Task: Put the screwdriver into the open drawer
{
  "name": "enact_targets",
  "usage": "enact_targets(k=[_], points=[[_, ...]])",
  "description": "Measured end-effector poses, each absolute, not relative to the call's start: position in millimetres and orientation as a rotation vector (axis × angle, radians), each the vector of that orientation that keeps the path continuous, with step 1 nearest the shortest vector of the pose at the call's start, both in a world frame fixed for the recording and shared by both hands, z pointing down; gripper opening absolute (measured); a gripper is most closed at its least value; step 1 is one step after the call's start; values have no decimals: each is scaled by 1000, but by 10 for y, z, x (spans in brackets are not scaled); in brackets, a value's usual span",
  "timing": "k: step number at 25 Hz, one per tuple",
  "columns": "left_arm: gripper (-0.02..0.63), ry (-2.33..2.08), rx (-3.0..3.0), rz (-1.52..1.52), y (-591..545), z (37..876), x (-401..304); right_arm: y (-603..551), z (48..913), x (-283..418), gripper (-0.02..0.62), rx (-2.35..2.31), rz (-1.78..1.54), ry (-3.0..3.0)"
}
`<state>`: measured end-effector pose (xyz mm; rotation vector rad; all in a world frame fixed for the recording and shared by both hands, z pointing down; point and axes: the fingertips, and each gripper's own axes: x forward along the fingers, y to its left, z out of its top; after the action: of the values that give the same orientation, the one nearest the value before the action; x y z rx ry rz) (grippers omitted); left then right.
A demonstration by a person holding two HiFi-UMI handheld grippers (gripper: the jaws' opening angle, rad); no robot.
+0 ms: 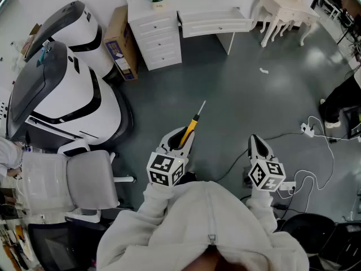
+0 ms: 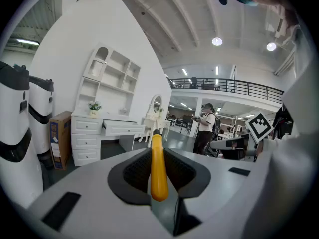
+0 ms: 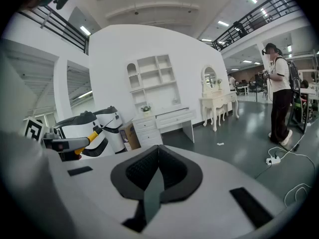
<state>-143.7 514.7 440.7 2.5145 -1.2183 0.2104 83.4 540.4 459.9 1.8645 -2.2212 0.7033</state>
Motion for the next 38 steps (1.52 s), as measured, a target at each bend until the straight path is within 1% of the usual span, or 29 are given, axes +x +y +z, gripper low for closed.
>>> enact_targets(k=[23, 30, 38], points=[[84, -1165, 2494, 192, 5194, 4568, -1728, 5527, 4727, 420, 34, 1895, 795, -2189], [85, -1194, 2460, 193, 4996, 4614, -1778, 5271, 4805, 309, 34, 1826, 818, -2206], [86, -1231, 2446, 186, 4500, 4626, -1614, 4731, 4866, 490, 34, 1796, 847, -2223]])
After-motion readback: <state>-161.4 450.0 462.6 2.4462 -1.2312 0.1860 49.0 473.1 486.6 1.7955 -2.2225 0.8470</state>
